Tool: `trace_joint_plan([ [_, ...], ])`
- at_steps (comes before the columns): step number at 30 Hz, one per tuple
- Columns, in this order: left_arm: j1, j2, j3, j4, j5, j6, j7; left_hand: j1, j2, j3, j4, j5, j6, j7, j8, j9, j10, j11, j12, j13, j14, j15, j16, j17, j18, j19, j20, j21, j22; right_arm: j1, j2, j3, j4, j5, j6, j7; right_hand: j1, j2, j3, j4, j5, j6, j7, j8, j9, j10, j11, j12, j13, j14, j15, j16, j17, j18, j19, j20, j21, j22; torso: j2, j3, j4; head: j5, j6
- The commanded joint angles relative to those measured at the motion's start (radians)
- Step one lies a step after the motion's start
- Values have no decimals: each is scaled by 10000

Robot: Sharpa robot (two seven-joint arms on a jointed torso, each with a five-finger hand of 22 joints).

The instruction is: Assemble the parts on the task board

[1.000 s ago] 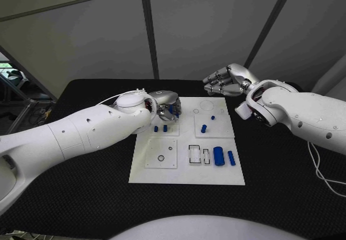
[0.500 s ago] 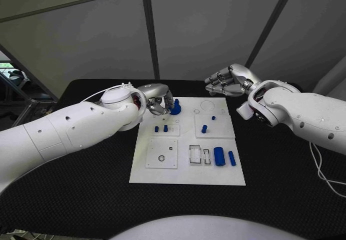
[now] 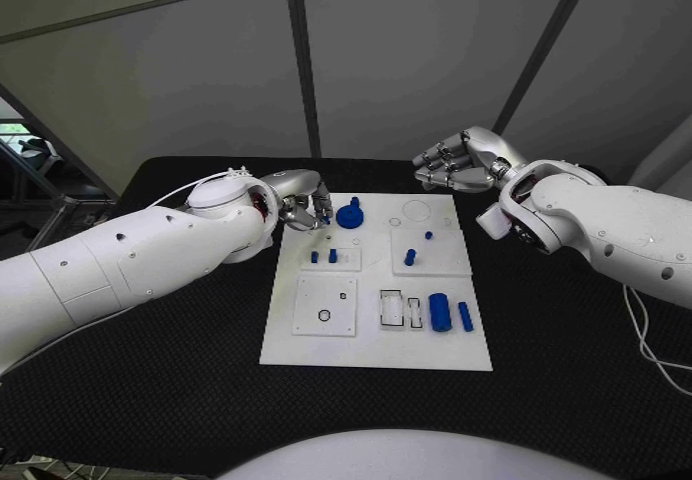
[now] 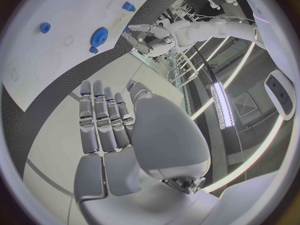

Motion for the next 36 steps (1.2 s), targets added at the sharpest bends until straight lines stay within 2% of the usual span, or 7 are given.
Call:
trace_joint_plan([
  [1, -58, -13, 6, -33, 173, 135, -93, -99, -28, -4, 41, -21, 39, 4, -42, -12, 67, -16, -66, -12, 20, 49, 19, -9, -374, 25, 9, 45, 10, 15, -7, 7, 10, -23, 15, 58, -66, 45, 50, -3, 53, 23, 98, 16, 11, -77, 2, 51, -17, -30, 29, 54, -12, 44, 73, -13, -36, -15, 6, 2, -5, -1, -17],
  [14, -215, 112, 4, -206, 193, 268, -78, -112, -37, -10, 42, -30, 53, 1, -49, -12, 86, -21, -77, -11, 14, 47, 10, -35, -373, 23, 11, 40, 10, 14, -7, 6, 16, -23, 12, 60, -66, 45, 50, -3, 53, 23, 98, 16, 11, -77, 2, 51, -17, -30, 29, 54, -12, 44, 73, -13, -36, -15, 9, 4, -16, -11, -35],
  [25, -264, 213, 3, -267, 178, 375, -35, -126, -55, -22, 39, -48, 74, -3, -57, -12, 114, -26, -90, -8, 14, 43, 13, -35, -368, 15, 12, 19, -1, 14, 8, 6, 16, -23, 8, 63, -66, 45, 50, -3, 53, 23, 98, 16, 11, -77, 2, 51, -17, -30, 29, 54, -12, 44, 73, -13, -36, -15, 5, 5, -28, -14, -47],
  [27, -266, 223, 3, -277, 176, 452, -29, -126, -55, -22, 34, -53, 93, -10, -60, -11, 140, -34, -94, -4, 9, 39, 7, -55, -366, 14, 13, 16, -1, 14, 8, 6, 18, -23, 7, 63, -66, 45, 50, -3, 53, 23, 98, 16, 11, -77, 2, 51, -17, -30, 29, 54, -12, 44, 73, -13, -36, -15, 8, 4, -21, -57, -47],
  [36, -270, 244, 2, -313, 175, 672, -47, -123, -52, -24, 23, -61, 132, -24, -61, -7, 190, -48, -96, 6, 3, 29, 1, -77, -367, 16, 11, 23, 9, 14, 4, 6, 21, -23, 11, 59, -66, 45, 50, -3, 53, 23, 98, 16, 11, -77, 2, 51, -17, -30, 29, 54, -12, 44, 73, -13, -36, -15, 3, 3, -11, -49, -60],
])
